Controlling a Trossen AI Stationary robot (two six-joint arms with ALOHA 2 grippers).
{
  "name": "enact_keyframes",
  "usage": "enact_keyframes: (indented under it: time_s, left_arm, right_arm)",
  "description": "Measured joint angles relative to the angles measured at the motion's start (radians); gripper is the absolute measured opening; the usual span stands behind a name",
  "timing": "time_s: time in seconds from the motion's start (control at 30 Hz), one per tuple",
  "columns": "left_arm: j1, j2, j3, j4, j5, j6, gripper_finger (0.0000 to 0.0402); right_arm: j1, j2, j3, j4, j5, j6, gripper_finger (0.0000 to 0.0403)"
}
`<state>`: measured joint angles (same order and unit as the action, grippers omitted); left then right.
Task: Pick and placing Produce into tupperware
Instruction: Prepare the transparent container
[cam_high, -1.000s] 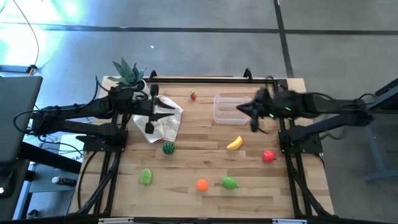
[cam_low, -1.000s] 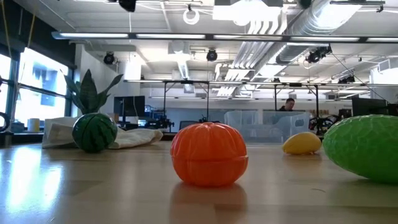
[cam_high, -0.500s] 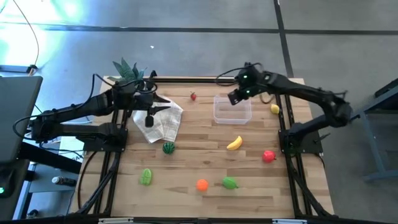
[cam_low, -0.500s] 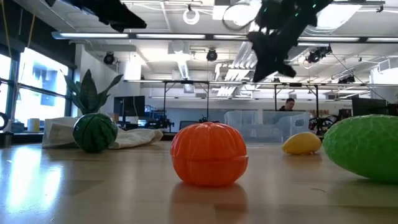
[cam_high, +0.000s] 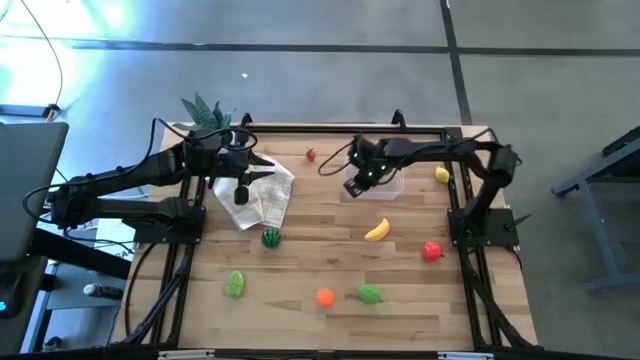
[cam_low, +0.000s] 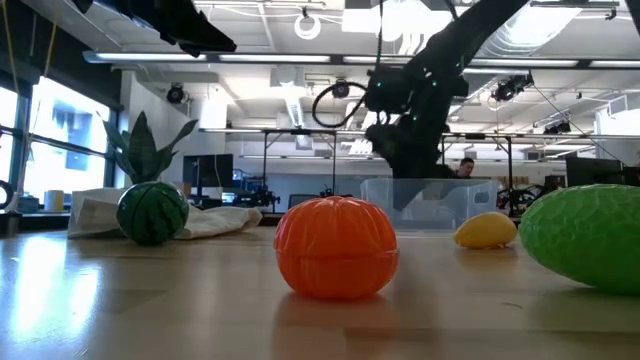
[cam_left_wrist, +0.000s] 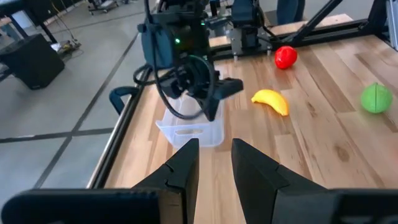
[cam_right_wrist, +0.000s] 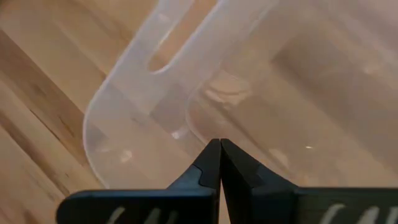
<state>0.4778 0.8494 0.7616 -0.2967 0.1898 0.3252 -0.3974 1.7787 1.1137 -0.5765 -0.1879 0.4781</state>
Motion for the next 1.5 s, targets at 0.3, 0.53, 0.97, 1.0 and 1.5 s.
enact_keyframes:
  time_s: [0.3, 0.53, 0.97, 1.0, 1.5]
  left_arm:
    - [0.000, 0.000, 0.000, 0.001, 0.000, 0.000, 0.0085]
    - [0.000, 0.000, 0.000, 0.002, -0.009, 0.000, 0.0085]
    - [0.000, 0.000, 0.000, 0.000, -0.007, -0.005, 0.0085]
    - [-0.001, 0.000, 0.000, -0.001, -0.006, -0.008, 0.0085]
    - [0.000, 0.000, 0.000, -0.059, -0.003, -0.019, 0.0085]
  right_arm:
    - [0.123, 0.069, 0.000, 0.127, -0.055, 0.069, 0.0000]
    - [0.205, 0.069, 0.000, 0.243, -0.119, 0.114, 0.0000]
    - [0.296, 0.182, 0.102, 0.314, -0.343, 0.061, 0.0000]
    - [0.301, 0.202, 0.126, 0.311, -0.354, 0.053, 0.0000]
    - [0.304, 0.413, 0.560, 0.015, -0.206, -0.131, 0.0000]
